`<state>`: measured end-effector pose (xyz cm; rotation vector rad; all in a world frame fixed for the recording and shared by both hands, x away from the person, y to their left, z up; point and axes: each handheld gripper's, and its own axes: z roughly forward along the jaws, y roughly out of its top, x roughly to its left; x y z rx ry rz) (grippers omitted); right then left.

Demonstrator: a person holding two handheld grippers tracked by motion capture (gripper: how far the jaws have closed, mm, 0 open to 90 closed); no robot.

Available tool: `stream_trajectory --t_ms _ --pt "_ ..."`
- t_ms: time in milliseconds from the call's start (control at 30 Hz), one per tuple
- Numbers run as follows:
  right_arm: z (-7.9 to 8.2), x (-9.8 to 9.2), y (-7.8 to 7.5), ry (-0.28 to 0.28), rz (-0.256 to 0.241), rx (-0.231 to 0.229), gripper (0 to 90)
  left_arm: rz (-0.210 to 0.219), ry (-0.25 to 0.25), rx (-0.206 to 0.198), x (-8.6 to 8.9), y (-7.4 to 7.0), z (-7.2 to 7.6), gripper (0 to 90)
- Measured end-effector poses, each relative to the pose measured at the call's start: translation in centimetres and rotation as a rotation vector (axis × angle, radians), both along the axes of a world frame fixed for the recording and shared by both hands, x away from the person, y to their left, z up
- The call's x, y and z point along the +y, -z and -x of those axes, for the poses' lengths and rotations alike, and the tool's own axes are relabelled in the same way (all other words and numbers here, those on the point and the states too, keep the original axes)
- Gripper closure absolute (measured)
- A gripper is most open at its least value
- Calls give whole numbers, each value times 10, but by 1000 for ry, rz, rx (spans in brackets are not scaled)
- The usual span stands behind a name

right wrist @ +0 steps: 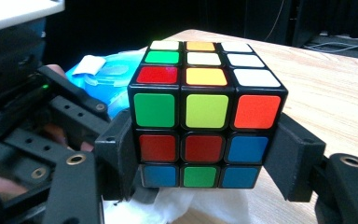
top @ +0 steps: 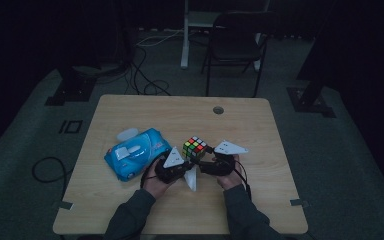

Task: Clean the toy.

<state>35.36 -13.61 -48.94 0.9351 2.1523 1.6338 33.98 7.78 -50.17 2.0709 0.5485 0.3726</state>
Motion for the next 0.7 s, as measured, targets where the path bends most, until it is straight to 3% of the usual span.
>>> stream_trajectory --t_ms 400,700 --pt "-3 -2 2 14 16 0 344 8 -3 3 4 -1 -2 867" --pt "-2 -8 2 23 24 -3 344 29 -76 7 18 0 -13 868"
